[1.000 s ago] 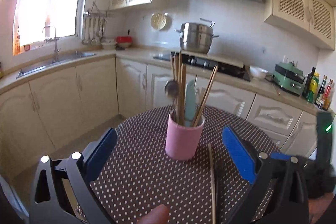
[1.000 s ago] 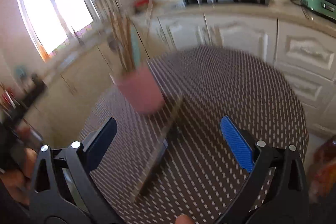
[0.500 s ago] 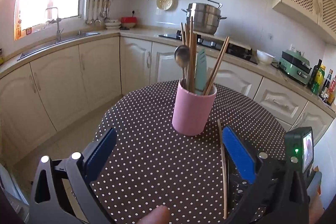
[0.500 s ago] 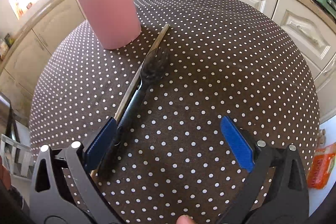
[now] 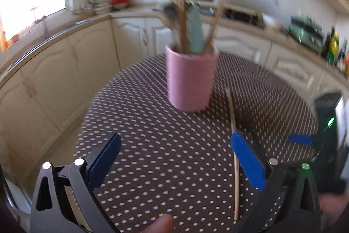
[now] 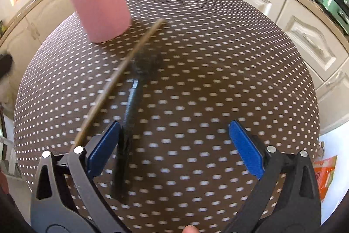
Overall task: Organize utensils
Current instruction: 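Move both open tools back down to the black fork and last chopstick, then grasp the black fork with the right tool while the left tool grasps the last chopstick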
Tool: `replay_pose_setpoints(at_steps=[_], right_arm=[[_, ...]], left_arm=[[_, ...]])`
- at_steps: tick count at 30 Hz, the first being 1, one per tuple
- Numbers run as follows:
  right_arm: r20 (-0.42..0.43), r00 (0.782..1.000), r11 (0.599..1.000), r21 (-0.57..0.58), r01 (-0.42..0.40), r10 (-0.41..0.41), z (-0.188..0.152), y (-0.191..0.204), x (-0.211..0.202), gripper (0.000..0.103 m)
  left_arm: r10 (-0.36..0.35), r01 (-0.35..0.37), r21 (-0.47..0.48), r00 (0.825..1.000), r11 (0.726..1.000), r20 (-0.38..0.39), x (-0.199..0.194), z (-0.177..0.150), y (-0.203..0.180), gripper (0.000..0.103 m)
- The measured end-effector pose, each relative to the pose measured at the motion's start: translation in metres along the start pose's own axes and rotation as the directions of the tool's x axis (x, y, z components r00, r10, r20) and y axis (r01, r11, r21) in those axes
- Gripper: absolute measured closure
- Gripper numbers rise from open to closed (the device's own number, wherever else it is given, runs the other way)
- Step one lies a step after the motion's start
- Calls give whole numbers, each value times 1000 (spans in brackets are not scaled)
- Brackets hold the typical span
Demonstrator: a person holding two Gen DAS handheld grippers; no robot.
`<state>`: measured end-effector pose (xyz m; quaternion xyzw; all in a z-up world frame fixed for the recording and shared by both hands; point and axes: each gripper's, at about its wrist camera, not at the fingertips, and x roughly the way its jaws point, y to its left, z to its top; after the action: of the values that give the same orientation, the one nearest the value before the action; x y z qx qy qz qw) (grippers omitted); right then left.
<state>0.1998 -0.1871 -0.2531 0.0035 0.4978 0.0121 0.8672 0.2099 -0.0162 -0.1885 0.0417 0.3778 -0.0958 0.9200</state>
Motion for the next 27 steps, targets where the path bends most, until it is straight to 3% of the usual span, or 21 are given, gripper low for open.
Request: replay_pose_setpoints(at_steps=[5, 7, 9, 11, 13, 14, 21, 25, 27], right_arm=[[6, 996, 996, -13, -84, 84, 19, -14, 9, 6], [12, 997, 996, -49, -74, 75, 27, -6, 16, 12], [28, 998, 995, -81, -54, 56, 37, 2, 19, 27], [38, 998, 994, -99, -42, 46, 44, 2, 20, 59], [27, 999, 995, -98, -32, 35, 48, -7, 21, 80], [23, 999, 995, -91, -41, 43, 49, -13, 22, 84], [21, 998, 998, -40, -58, 59, 42, -47, 11, 87], [13, 997, 996, -30, -79, 80, 31, -52, 1, 85], [11, 996, 996, -24, -89, 89, 34, -56, 2, 85]], left_arm=[[-16, 23, 74, 995, 997, -97, 38, 6, -24, 4], [1, 10, 90, 993, 996, -122, 51, 10, -28, 4], [1, 12, 92, 990, 996, -140, 57, 12, -26, 4], [0, 14, 92, 989, 996, -149, 59, 14, -23, 4], [-10, 26, 102, 988, 994, -157, 61, 16, -23, 4], [-17, 36, 112, 986, 993, -164, 63, 16, -25, 4], [-29, 74, 195, 975, 978, -222, 85, 21, -57, 4], [-1, 64, 235, 966, 970, -257, 105, 25, -72, 5], [2, 68, 242, 961, 968, -278, 114, 27, -75, 16]])
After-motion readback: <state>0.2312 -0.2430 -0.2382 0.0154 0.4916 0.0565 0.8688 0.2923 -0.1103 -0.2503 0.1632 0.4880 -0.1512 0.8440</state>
